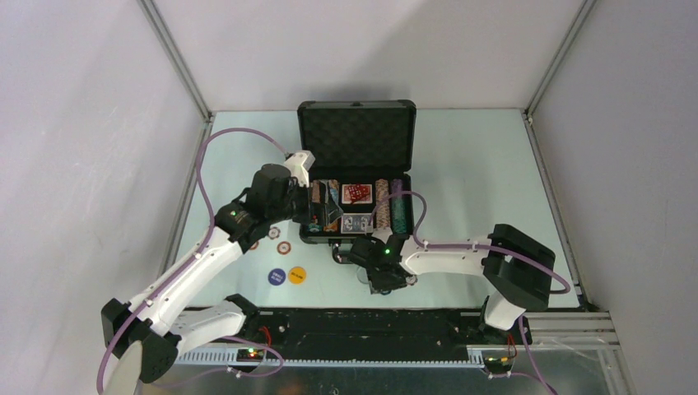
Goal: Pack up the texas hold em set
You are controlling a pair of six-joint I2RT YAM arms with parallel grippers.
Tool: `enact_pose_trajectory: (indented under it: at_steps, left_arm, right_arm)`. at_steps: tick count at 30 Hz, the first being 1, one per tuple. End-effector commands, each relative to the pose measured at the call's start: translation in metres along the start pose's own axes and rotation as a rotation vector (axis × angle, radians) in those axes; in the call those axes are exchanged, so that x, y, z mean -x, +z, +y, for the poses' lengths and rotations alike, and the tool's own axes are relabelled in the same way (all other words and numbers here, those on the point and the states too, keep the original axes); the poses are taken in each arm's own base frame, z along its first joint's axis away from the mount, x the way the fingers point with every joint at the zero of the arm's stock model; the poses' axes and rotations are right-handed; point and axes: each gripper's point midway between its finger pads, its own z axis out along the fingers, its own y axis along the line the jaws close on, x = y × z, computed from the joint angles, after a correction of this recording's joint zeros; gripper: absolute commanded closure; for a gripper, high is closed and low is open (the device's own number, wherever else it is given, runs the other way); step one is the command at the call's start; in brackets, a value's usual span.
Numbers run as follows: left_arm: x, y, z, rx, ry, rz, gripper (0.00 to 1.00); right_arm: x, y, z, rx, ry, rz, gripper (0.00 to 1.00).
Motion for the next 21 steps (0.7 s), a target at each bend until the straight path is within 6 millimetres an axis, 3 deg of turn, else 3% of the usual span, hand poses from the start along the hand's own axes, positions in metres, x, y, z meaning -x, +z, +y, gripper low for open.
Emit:
enact_pose_trajectory:
  at_steps: [1,10,21]
  left_arm:
    - [0.011,-0.007,-0.003,-0.01,0.004,-0.044,0.05]
    - [0.011,-0.007,-0.003,-0.011,0.004,-0.044,0.05]
    - [0.014,-0.009,-0.003,-0.013,0.006,-0.056,0.05]
  right_arm:
    - [-0.007,0.017,-0.002,-0.043,-0.009,0.017,0.51]
    - [0.002,0.009,-0.002,-0.037,-0.005,-0.025,0.57]
    - [0.031,-0.025,0.014,0.022,-0.019,-0.116,0.57]
